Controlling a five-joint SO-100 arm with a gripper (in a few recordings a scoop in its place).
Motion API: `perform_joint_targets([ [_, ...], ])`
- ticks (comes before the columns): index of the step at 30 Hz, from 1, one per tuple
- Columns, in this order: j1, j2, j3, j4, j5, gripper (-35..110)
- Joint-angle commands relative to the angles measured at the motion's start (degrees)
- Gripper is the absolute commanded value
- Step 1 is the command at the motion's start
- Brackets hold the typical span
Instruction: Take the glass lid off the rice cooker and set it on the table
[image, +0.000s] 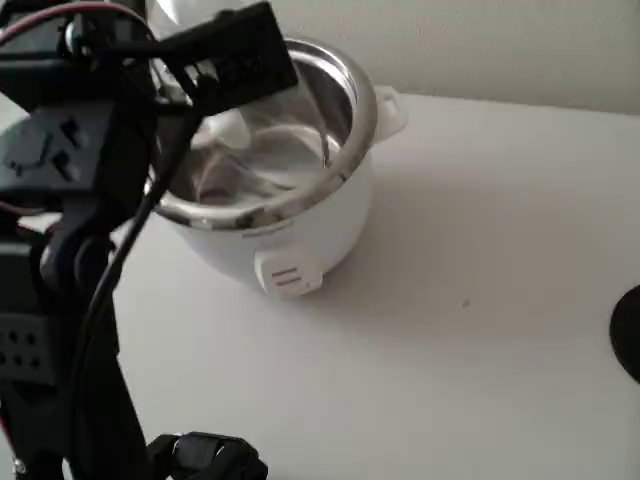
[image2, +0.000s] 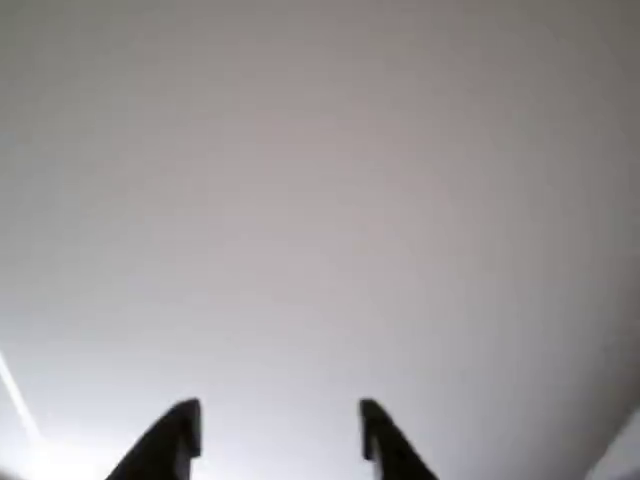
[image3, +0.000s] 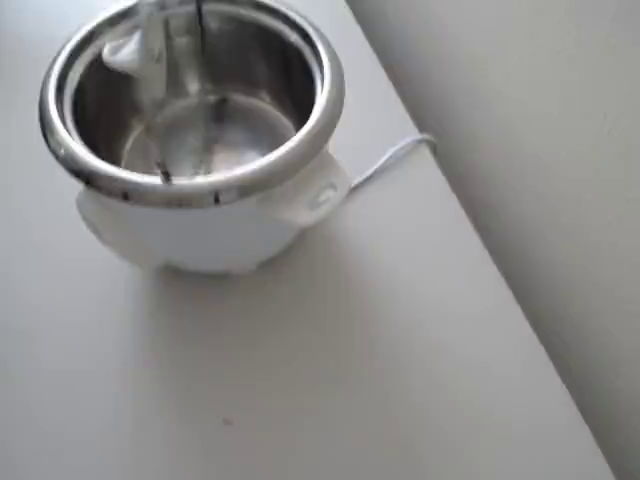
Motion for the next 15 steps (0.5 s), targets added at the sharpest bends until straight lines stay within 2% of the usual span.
perform_joint_targets([
  [1,0.35,-4.92,-0.09,8.09,-4.13,21],
  [7,0.62,-9.05,-1.05,23.29,-6.50,21],
  [12,-1.67,-18.37,-13.71,45.26,-8.00,21],
  [15,-1.93,-19.78,-14.33,49.22,-8.44,21],
])
